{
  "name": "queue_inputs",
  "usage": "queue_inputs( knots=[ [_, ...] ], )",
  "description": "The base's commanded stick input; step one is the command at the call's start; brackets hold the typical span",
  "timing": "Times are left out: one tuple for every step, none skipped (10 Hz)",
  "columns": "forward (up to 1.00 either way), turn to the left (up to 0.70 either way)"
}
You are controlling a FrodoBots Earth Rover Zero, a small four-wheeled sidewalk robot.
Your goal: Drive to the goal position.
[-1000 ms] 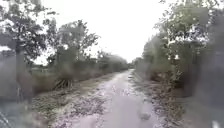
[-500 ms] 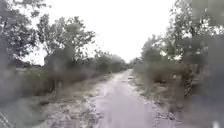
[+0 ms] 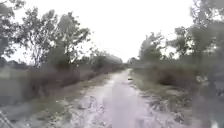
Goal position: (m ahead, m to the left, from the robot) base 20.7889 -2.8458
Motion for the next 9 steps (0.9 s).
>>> queue_inputs(
  knots=[
    [1.00,0.00],
    [1.00,0.00],
    [1.00,0.00],
    [1.00,0.00],
    [1.00,0.00],
    [1.00,0.00],
    [1.00,0.00],
    [1.00,0.00],
    [1.00,0.00]
  ],
)
